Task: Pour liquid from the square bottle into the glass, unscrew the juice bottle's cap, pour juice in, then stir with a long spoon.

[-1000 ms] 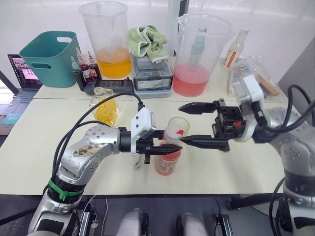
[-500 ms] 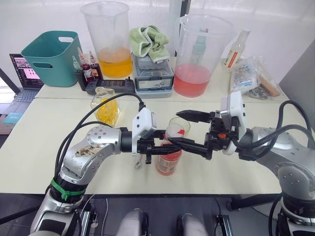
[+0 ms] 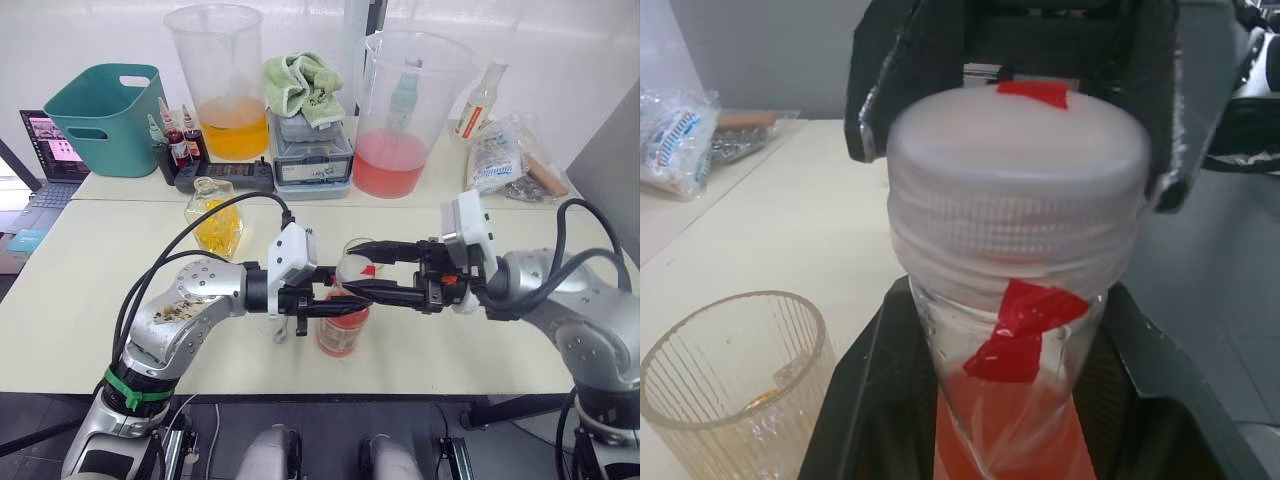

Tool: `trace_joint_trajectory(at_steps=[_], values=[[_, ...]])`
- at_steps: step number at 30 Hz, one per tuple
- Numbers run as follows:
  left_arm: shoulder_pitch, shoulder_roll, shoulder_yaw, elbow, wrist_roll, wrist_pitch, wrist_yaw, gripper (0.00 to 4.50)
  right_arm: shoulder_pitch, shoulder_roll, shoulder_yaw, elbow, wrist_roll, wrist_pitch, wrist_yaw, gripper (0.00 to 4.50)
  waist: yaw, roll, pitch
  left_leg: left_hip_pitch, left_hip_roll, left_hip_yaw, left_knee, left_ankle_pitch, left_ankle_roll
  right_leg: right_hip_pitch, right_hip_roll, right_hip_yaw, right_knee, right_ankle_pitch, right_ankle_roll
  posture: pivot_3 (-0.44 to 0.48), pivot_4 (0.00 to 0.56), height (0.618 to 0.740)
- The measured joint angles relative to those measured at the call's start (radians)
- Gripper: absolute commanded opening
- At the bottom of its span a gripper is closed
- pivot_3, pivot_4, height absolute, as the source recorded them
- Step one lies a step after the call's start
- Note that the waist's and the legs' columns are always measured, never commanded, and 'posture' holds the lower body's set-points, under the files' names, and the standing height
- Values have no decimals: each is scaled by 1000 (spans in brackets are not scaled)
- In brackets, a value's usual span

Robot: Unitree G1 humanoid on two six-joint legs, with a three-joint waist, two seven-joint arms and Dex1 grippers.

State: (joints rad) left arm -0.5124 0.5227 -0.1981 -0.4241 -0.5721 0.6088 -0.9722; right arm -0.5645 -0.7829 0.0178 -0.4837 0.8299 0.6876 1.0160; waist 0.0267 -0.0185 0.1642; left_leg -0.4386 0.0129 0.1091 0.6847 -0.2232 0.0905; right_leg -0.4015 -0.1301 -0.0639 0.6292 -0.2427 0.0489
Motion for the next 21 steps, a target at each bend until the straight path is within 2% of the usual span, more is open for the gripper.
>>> trace_joint_trajectory(at_steps=[3, 8, 13, 15, 20, 21], values=[[-8, -6, -10, -3, 3, 3, 8, 1310, -123, -10, 76, 184, -50, -83, 229, 1673, -3, 0, 0, 0, 0, 0, 1, -1, 2, 0, 1, 0, 0, 0, 0, 0, 150, 739], [-8, -3, 3, -5, -8, 18, 17, 1310, -320, 49, 189, 429, -131, -153, 485, 1673, -9, 0, 0, -1, 0, 0, 1, 2, -3, -1, 1, 0, 2, 0, 0, 0, 150, 739], [-5, -2, 21, -20, -41, 48, 21, 1310, -409, 70, 225, 501, -135, -102, 550, 1673, -7, 0, 0, -2, 0, 0, 1, 3, -6, -3, 0, -1, 1, 0, 0, 0, 150, 739], [-5, -2, 23, -25, -54, 53, 25, 1310, -422, 67, 225, 500, -124, -53, 552, 2709, -7, 0, 0, -2, 0, 0, 1, 3, -6, -3, 0, -1, 1, 0, 0, 0, 150, 739], [-5, 2, 7, -31, -53, 73, 38, 1310, -458, 55, 143, 437, -38, 23, 545, 4399, -8, 0, 0, -2, 1, -1, 0, 3, -6, -2, -1, -1, 1, 0, 0, 0, 150, 739], [-8, 2, 4, -31, -52, 73, 38, 1310, -450, 50, 116, 412, -31, 33, 520, 4458, -8, 0, 0, -2, 0, -1, 0, 3, -6, -2, -1, -1, 1, 0, 0, 0, 150, 739]])
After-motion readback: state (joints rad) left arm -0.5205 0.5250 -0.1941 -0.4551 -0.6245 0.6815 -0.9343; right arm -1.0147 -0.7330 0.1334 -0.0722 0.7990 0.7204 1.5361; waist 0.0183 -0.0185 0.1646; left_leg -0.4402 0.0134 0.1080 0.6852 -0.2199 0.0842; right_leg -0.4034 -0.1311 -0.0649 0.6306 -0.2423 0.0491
